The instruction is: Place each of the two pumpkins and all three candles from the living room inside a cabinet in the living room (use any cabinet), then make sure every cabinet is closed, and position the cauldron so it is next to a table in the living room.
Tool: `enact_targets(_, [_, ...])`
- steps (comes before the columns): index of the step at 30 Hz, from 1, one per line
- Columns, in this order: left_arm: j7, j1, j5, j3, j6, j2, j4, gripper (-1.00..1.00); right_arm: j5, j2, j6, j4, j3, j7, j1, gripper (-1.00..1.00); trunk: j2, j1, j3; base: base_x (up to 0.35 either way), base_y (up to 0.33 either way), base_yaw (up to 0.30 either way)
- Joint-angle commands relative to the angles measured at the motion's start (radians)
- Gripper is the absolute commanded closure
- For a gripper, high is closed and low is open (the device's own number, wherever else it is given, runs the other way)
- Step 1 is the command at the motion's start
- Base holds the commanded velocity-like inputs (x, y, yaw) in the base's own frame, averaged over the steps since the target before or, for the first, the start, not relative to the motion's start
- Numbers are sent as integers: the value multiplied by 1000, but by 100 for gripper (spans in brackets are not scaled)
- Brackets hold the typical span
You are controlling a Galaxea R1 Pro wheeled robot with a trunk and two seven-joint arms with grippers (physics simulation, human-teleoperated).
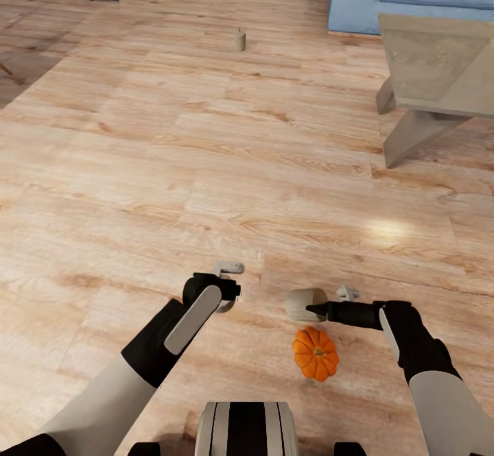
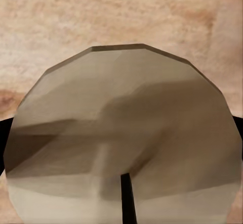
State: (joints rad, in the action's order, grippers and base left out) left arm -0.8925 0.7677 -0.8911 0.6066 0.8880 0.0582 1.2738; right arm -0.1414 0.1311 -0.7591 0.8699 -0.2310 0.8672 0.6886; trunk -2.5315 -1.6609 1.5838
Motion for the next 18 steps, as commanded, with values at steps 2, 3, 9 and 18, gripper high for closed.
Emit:
enact_targets(2, [0,0,-6,-1,-2,-12,2,100,3,-1,1,-7,1,-1,0,100,0,0,-4,0,0,0])
enact_targets(3, [0,-1,-10,-2,-3,-14,2,100,4,-1,4,-8,1,-1,0,100,0,1,-8,0,0,0])
enact_targets(9, [5,-1,-24,-60,-4,-17,-10,100,3,3,16,1,-4,-2,0,100,2,4,-31,0,0,0])
enact_targets(18, [0,2,-25,-85,1,-22,-17,100,2,5,20,2,-5,-3,0,100,4,8,-66,0,0,0])
